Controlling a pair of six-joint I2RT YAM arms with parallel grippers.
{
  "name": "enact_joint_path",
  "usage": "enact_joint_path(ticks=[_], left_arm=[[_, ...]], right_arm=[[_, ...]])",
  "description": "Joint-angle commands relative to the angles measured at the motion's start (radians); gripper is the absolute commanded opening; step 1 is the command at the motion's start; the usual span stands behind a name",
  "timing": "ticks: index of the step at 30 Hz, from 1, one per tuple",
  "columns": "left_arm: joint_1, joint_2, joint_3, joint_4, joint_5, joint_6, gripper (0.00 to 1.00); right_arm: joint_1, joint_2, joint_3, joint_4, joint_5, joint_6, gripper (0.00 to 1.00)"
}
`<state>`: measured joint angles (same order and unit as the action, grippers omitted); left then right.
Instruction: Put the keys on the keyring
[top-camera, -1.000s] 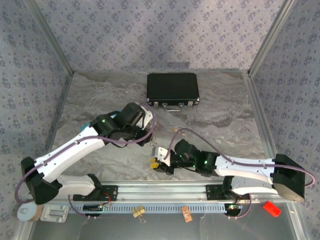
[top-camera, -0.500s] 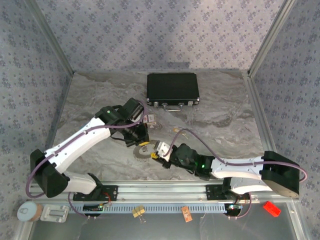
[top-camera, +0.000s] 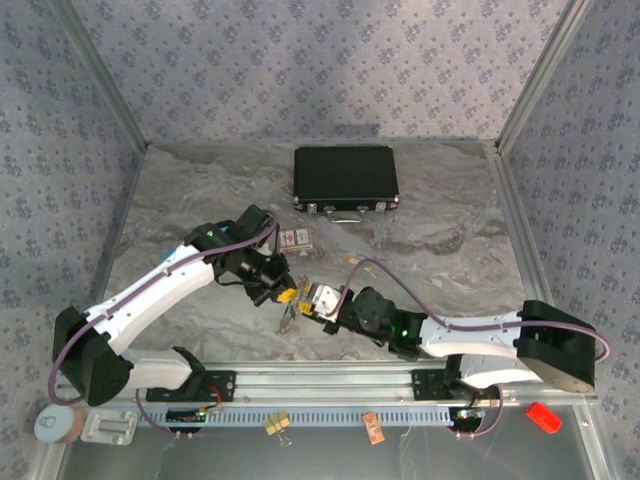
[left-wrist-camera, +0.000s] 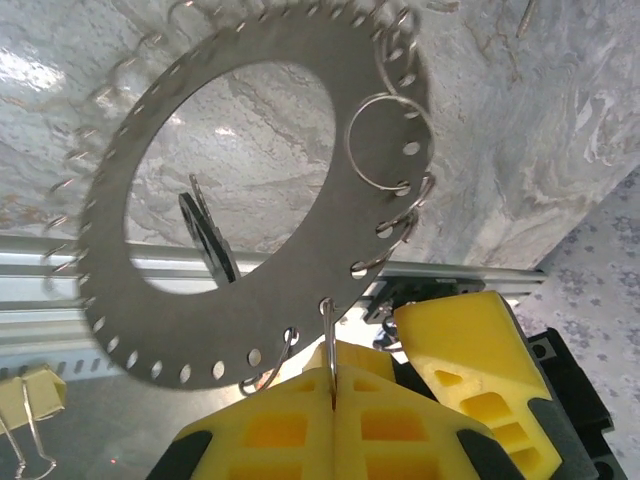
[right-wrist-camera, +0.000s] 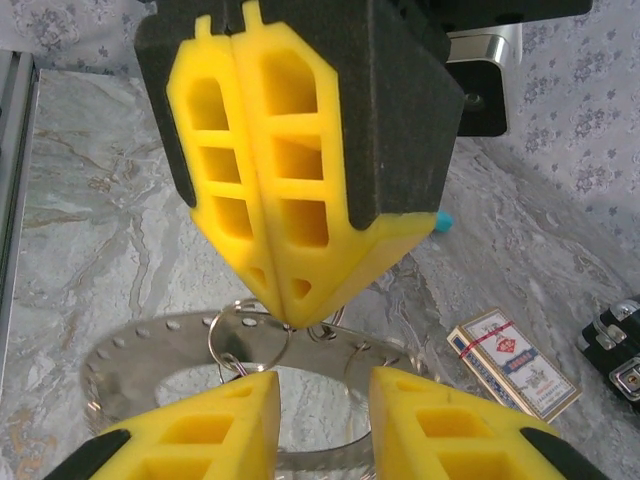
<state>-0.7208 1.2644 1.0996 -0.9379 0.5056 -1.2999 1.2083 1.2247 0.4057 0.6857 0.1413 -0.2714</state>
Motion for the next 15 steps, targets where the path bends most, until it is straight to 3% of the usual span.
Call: enact_joint_path(ticks=[1, 15], left_arm=[[0.011, -0.038, -0.024, 0.043, 0.049, -0.101, 0.0], [0.014, -0.059, -0.062, 0.087, 0.078, -0.171, 0.0]], right_arm=[[-0.003, 0.016, 0.016, 0.041, -0.023, -0.034, 0.3], [-0.003, 0.095, 0.064, 0.082, -0.035, -0.061, 0.26]])
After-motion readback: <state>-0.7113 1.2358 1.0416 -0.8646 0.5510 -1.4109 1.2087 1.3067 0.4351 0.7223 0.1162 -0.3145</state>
